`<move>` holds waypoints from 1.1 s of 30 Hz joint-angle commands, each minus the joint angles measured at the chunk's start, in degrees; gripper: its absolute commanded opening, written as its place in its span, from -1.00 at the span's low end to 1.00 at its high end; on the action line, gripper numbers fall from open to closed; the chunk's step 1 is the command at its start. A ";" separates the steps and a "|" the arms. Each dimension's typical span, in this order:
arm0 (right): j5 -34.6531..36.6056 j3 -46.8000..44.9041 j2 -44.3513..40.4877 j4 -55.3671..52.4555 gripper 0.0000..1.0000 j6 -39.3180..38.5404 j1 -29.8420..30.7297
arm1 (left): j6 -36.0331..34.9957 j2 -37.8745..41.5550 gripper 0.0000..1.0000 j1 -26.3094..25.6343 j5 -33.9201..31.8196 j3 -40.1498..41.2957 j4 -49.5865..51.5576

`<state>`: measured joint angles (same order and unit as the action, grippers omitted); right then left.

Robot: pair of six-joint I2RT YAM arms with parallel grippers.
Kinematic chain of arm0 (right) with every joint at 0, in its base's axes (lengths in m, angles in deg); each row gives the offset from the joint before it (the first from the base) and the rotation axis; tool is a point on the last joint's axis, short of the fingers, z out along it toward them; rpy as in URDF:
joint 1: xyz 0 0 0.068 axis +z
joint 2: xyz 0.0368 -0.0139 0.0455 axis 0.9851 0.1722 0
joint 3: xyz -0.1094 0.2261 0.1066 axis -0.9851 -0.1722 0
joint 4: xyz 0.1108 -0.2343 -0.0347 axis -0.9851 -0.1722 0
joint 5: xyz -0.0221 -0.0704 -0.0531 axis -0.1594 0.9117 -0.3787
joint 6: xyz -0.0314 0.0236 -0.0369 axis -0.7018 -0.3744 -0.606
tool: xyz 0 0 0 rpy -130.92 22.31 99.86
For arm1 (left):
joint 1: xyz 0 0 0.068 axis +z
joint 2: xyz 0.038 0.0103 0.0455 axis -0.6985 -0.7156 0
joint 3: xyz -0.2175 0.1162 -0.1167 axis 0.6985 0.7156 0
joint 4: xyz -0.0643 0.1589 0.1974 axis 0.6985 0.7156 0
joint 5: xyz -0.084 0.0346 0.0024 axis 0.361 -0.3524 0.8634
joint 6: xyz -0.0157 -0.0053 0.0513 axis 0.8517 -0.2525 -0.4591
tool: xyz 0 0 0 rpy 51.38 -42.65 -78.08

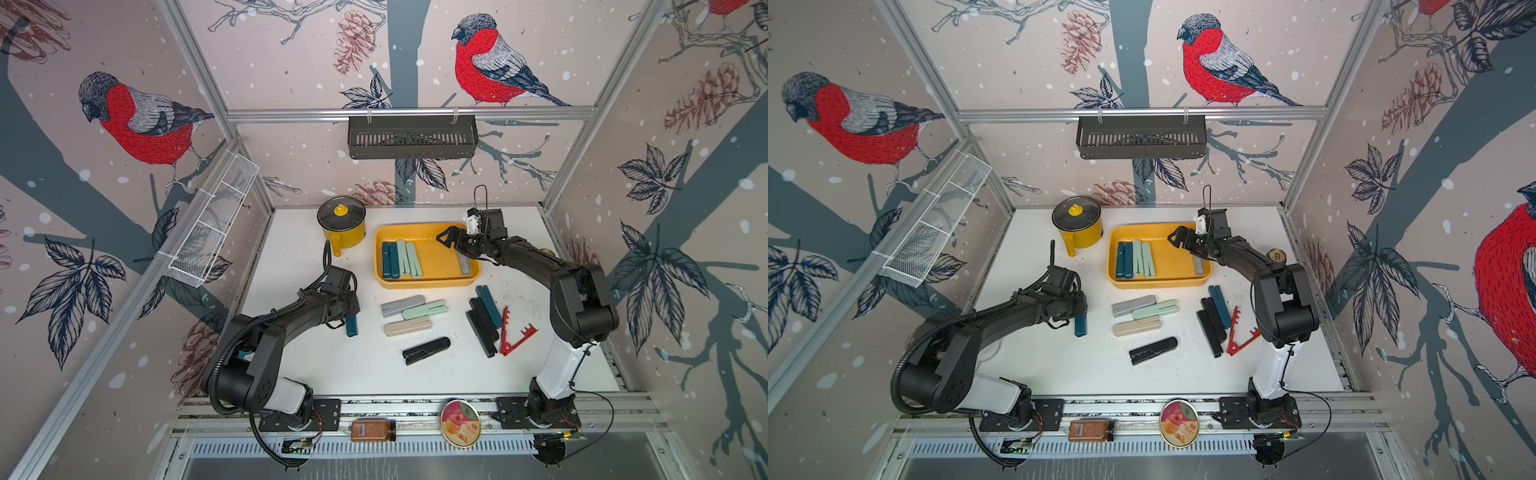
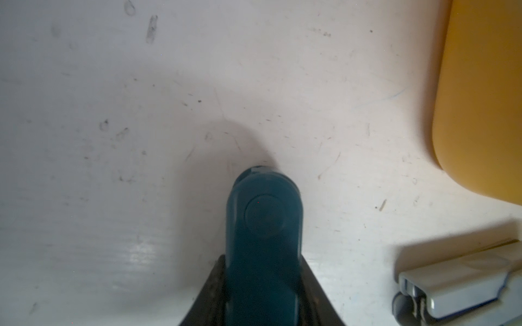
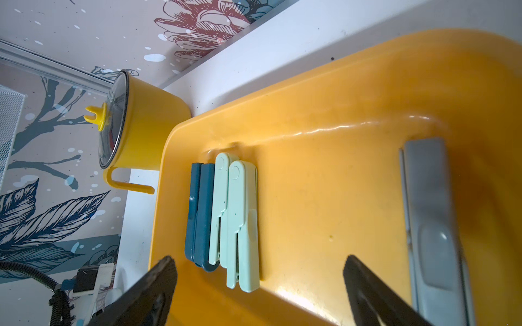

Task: Put the pruning pliers into the storage box
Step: Pick up the pruning pliers from the center of the board, then place the pruning pliers in the storage box.

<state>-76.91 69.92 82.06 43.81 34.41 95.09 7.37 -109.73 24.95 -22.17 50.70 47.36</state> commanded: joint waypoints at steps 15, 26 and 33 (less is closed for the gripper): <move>0.92 -2.84 -5.47 1.32 0.86 -1.66 -3.34 | -3.14 5.18 -0.69 -0.91 2.20 -14.82 3.27; 2.70 -8.64 -11.81 1.13 0.87 -3.22 -9.28 | -7.30 -17.57 -0.71 -10.53 2.61 -44.24 4.90; 2.90 -14.39 -16.16 1.30 0.87 -4.13 -14.39 | -8.25 -40.11 -0.72 -15.36 3.56 -71.51 13.10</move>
<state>-74.35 56.81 67.11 43.98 31.30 81.87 0.04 -144.50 10.57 -19.81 -13.41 55.84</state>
